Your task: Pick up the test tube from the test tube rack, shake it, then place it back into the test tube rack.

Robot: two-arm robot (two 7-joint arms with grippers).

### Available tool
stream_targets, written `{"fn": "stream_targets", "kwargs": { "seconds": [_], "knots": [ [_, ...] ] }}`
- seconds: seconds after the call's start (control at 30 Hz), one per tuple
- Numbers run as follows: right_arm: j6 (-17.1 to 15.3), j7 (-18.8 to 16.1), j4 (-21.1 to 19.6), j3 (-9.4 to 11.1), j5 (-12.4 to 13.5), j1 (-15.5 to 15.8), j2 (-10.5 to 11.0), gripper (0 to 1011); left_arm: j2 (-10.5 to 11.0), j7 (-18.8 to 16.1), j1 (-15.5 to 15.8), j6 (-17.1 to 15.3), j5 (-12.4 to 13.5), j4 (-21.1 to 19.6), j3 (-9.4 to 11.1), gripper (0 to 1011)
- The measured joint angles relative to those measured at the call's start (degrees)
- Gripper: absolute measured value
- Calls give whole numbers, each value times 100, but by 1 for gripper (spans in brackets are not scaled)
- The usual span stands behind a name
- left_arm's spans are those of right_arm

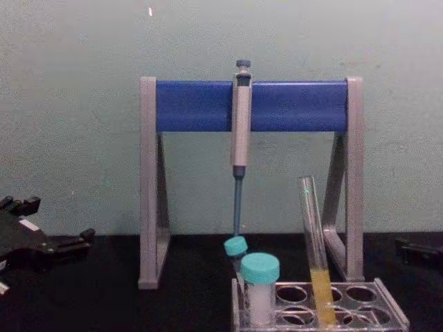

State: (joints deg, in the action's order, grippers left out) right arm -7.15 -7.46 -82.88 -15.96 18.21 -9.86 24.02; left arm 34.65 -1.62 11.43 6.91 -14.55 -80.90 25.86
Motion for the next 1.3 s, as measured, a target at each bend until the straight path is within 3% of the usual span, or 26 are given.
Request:
{"fn": "stream_targets", "kwargs": {
  "seconds": [1.3],
  "knots": [
    [0,1,1,0,0,0,0,1000,0,0,0,0,0,0,0,1001]
  ]
}}
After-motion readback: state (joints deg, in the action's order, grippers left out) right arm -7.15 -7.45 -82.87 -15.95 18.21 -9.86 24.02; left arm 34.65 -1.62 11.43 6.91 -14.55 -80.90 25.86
